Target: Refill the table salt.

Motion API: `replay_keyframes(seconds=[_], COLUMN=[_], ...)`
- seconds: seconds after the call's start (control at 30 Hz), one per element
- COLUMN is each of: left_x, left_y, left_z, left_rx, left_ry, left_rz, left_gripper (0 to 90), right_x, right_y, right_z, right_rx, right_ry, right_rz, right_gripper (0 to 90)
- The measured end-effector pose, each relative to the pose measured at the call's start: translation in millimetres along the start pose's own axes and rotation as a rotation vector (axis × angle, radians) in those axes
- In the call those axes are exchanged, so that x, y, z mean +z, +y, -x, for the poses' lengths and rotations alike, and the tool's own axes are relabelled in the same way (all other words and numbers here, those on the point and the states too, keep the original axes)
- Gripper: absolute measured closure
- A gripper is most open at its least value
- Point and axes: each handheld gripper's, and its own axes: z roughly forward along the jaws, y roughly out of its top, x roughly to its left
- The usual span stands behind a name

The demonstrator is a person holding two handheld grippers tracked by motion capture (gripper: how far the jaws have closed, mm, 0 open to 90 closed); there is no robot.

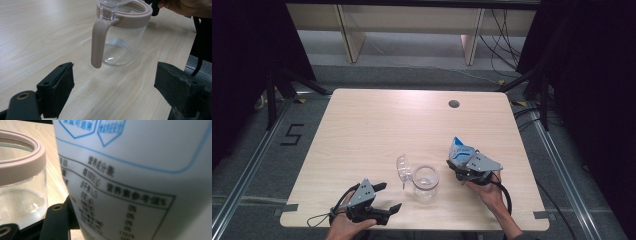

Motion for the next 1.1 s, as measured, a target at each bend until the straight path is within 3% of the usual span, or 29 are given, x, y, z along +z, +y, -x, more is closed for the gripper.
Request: replay_keyframes(seconds=[0.1, 0.17, 0.33, 0.47, 0.57, 0.63, 0.7, 0.77, 0.83, 0.9, 1.03, 1.07, 1.1], left_x=[0.0, 0.1, 0.6, 0.4, 0.4, 0.0, 1.0, 0.2, 1.2, 0.8, 0.1, 0.7, 0.6], left_y=[-0.1, -0.2, -0.6, -0.4, -1.1, -0.9, -2.0, -1.3, -1.6, -1.3, -1.2, -2.1, -2.0], left_z=[0.1, 0.3, 1.3, 0.4, 0.4, -1.0, -0.5, -2.8, -0.6, -1.3, -2.0, -1.1, -1.3], left_rx=[-0.001, -0.001, -0.015, -0.002, -0.01, 0.006, -0.021, 0.011, -0.019, 0.009, 0.014, -0.014, -0.01], left_ry=[0.0, 0.0, 0.003, 0.004, 0.003, 0.003, -0.002, -0.004, -0.002, -0.002, 0.001, -0.002, -0.002], left_rz=[0.001, -0.001, -0.004, -0.005, -0.01, -0.012, -0.004, -0.011, -0.005, -0.011, -0.016, -0.009, -0.01], left_gripper=[15.2, 15.2, 15.2, 15.2, 15.2, 15.2, 15.2, 15.2, 15.2, 15.2, 15.2, 15.2, 15.2], right_x=[-1.8, -1.2, -3.5, -4.4, -4.6, -4.3, -4.1, -4.0, -3.9, -4.8, -5.1, -5.0, -4.8], right_y=[2.5, 5.2, 10.5, 14.6, 16.2, 17.1, 17.8, 18.4, 19.3, 19.3, 21.2, 21.5, 21.8], right_z=[-2.9, -2.3, -8.9, -12.6, -16.0, -17.9, -17.8, -18.8, -18.5, -20.9, -23.2, -24.1, -24.6], right_rx=[-0.038, -0.091, -0.128, -0.181, -0.207, -0.209, -0.239, -0.257, -0.281, -0.27, -0.32, -0.326, -0.33], right_ry=[-0.026, -0.03, -0.06, -0.074, -0.091, -0.092, -0.101, -0.11, -0.114, -0.115, -0.131, -0.141, -0.146], right_rz=[-0.014, -0.015, -0.018, -0.023, -0.03, -0.032, -0.041, -0.043, -0.042, -0.047, -0.064, -0.063, -0.064], right_gripper=[40.8, 40.8, 40.9, 41.0, 41.1, 41.1, 41.1, 41.1, 41.1, 41.1, 41.3, 41.3, 41.3])
